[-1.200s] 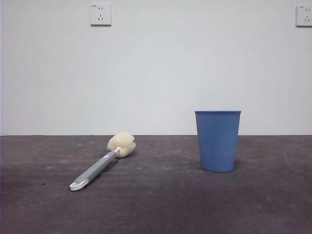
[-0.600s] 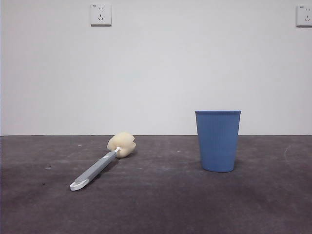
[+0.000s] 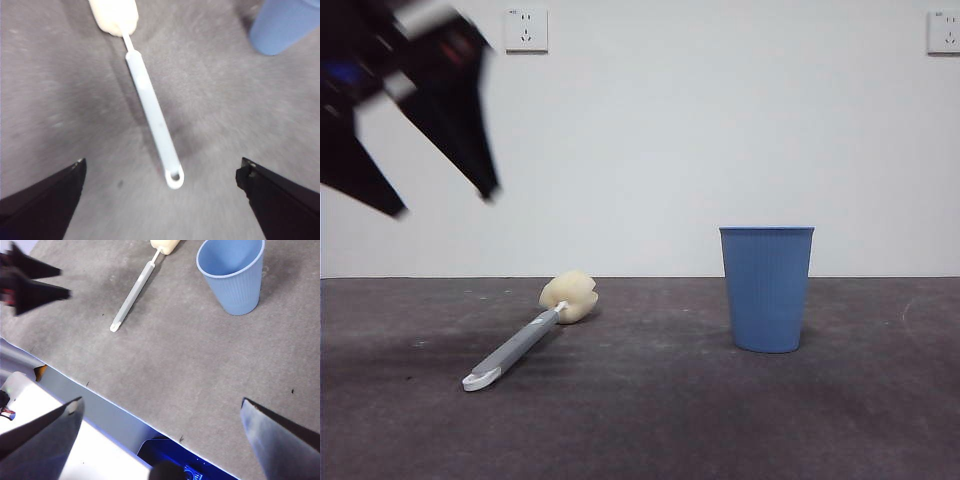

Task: Pick up the cup brush,pick up the cup,insert the brush into the cup,clean the cup,put the cup brush back,put the cup back to the fixed position on the table

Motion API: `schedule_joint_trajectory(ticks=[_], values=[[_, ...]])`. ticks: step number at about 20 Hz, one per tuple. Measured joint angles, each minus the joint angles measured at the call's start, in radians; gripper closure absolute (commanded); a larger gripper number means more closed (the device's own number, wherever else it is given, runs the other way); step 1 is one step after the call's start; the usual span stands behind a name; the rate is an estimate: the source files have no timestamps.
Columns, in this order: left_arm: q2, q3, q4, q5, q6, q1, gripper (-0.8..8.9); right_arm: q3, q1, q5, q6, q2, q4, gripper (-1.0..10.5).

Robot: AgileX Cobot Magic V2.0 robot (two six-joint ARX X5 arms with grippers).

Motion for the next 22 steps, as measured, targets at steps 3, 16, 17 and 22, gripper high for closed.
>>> schedule_joint_trajectory(ticks=[3,16,17,22], values=[[0.172,0.0,0.111,-0.033,-0.056,-0.056,2.84,0.0,0.0,0.0,0.006,0.0,0.0,2.9],[0.446,0.003,0.24,-0.108,-0.145,-0.078,6.97,0.0,0.0,0.0,0.007,0.0,0.0,2.9],[0.447,0.003,0.24,-0.106,-0.145,-0.08,7.61,0.0,0.0,0.0,0.007,0.0,0.0,2.9],[0.448,0.003,0.239,-0.077,-0.147,-0.111,8.22,0.0,0.0,0.0,0.007,0.0,0.0,2.9]])
